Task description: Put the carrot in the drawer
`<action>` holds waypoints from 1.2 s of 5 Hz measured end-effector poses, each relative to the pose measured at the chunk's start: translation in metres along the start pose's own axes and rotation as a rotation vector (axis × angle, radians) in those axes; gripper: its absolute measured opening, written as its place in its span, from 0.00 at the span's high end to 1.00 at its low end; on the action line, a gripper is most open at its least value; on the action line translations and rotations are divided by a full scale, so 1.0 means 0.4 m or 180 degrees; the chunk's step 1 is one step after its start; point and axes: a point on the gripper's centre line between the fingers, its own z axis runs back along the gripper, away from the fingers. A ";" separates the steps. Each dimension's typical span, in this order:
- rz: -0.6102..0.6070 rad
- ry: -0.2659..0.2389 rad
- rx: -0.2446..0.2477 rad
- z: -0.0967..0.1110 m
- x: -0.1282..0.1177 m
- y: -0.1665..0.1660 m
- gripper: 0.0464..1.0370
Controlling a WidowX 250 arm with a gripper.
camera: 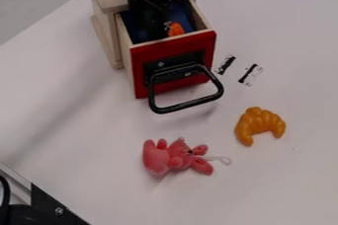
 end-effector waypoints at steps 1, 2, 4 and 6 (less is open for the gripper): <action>0.0012 0.0002 -0.0019 0.000 -0.001 -0.001 0.09; 0.0050 -0.0009 -0.0053 0.004 -0.002 -0.001 0.09; 0.0025 -0.0499 0.0004 0.154 0.024 -0.009 0.05; -0.0014 -0.0757 0.0033 0.226 0.008 -0.008 0.05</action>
